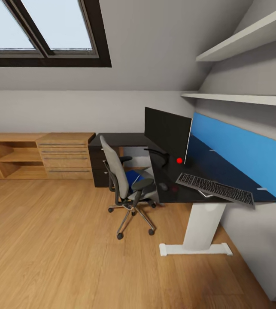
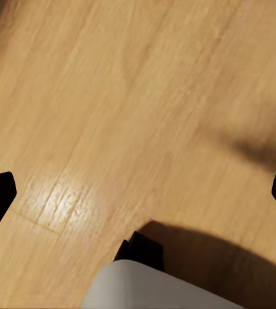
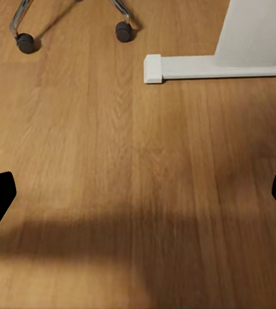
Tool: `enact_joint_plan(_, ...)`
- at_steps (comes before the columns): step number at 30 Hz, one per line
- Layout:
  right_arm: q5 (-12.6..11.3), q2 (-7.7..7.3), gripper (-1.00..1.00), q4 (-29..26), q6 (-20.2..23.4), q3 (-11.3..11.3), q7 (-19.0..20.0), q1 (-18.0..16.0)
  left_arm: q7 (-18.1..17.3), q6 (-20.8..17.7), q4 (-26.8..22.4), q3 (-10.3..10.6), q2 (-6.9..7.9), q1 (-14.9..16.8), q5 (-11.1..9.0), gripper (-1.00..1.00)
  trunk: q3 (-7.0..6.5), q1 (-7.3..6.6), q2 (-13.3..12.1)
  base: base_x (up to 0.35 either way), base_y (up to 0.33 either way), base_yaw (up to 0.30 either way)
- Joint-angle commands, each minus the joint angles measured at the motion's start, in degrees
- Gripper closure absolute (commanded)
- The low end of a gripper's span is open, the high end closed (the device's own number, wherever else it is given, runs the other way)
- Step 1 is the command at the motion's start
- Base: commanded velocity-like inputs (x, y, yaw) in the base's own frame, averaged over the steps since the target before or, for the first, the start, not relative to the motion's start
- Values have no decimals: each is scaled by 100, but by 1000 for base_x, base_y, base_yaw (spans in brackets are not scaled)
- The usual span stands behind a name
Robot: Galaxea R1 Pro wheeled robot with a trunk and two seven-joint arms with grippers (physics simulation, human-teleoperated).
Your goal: In the bedroom, organize the workspace by keeping the computer under the desk, ensuring the monitor is on the desk, placing the keyboard on the desk next to the monitor, placing the mouse on the desk next to the keyboard, moving the folder from the swivel chair onto the desk next to the mouse, stacking the notebook on top of the folder with the pen on top of the notebook, and positioning the swivel chair next to the desk.
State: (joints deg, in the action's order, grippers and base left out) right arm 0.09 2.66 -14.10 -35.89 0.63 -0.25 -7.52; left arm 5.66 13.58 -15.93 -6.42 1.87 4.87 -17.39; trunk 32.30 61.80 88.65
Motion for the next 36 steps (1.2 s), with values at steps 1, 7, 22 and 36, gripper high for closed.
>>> enact_joint_plan(1,0,0,-100,6,-16,6,-2,-4,5,20,2,9,0,3,-42,-100,24,22,44,0,0,-9)
enact_joint_plan(7,0,4,-100,16,-12,7,-2,-4,6,15,2,18,-2,4,-43,-100,132,154,285,0,98,-4)
enact_joint_plan(22,8,2,-100,28,3,9,7,-4,-19,21,11,38,-37,4,-12,-100,401,483,887,0,242,0)
enact_joint_plan(36,2,7,-100,354,3,15,7,-4,-12,621,20,36,-255,5,-1,-100,652,791,1448,0,3,0)
